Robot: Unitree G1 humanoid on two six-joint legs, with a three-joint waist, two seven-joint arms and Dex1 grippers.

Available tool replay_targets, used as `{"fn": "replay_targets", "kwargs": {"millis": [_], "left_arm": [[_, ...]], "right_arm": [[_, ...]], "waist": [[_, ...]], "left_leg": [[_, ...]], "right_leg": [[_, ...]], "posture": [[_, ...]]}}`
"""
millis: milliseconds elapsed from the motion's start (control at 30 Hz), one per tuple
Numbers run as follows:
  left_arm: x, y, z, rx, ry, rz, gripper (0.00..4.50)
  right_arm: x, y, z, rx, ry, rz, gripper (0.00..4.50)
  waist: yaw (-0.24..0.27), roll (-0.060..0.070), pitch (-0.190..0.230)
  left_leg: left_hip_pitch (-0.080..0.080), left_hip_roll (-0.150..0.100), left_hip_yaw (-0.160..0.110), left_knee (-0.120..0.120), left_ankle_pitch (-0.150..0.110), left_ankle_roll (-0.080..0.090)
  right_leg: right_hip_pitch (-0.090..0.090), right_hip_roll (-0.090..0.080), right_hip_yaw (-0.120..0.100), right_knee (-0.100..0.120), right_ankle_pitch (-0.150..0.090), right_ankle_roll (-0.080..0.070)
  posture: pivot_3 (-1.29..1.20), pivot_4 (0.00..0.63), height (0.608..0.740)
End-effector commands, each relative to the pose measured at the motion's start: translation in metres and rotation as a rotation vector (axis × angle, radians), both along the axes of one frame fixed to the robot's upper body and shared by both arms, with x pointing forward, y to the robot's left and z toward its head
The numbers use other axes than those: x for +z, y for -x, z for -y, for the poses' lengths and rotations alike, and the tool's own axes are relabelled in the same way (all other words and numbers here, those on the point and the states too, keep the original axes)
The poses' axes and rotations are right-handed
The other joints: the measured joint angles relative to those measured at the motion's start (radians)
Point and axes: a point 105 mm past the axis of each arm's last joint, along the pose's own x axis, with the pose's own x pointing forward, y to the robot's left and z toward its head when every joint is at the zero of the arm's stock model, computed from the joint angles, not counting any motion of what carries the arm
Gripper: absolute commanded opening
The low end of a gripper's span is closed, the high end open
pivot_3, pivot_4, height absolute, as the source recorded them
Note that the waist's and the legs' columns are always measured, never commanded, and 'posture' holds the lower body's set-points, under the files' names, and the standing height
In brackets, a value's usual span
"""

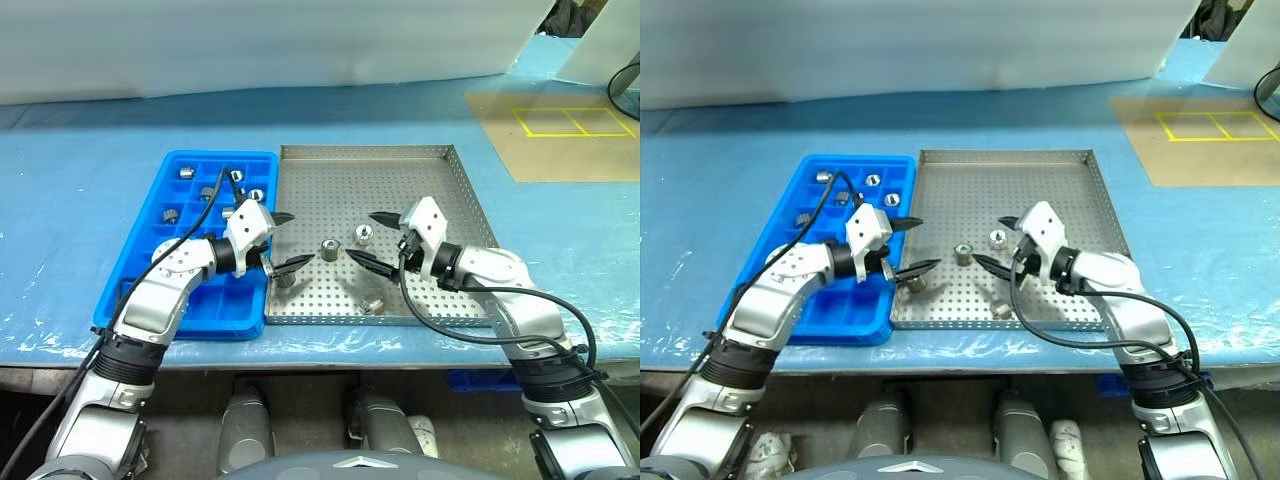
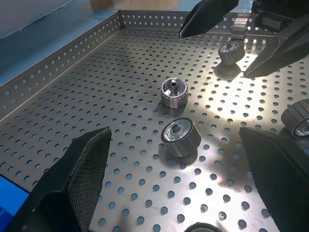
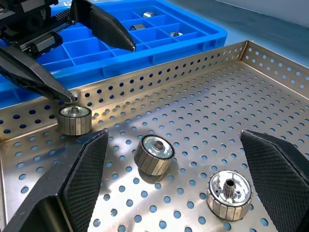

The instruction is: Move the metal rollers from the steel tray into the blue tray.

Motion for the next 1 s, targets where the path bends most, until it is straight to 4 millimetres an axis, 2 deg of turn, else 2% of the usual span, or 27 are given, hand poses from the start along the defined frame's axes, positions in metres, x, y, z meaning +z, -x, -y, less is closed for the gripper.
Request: {"fn": "replay_targets", "kwargs": {"millis": [33,767,1000], "left_arm": [[0.009,0.005,0.003,-0.025,0.007,0.027,4.47],[0.004,0.008,0.007,-0.067,-0.017,-0.016,4.47],[-0.005,0.012,0.004,-0.13,-0.208,-0.109,4.47]], "right_arm": [[0.01,0.0,-0.004,0.024,-0.006,0.04,4.5],[0.004,0.0,-0.003,0.021,0.015,0.04,4.5],[0.002,0.002,-0.002,0.011,0.018,0.037,4.5]], "waist": [[0.0,0.0,0.0],[0.0,0.0,0.0],[0.0,0.0,0.0]], "left_leg": [[0.0,0.0,0.0,0.0,0.0,0.0],[0.0,0.0,0.0,0.0,0.0,0.0],[0.001,0.0,0.0,0.0,0.0,0.0]], "right_leg": [[0.0,0.0,0.0,0.0,0.0,0.0],[0.0,0.0,0.0,0.0,0.0,0.0],[0.0,0.0,0.0,0.001,0.0,0.0]], "posture": [[-0.12,0.15,0.74],[-0.14,0.15,0.74],[-0.16,0.15,0.74]]}}
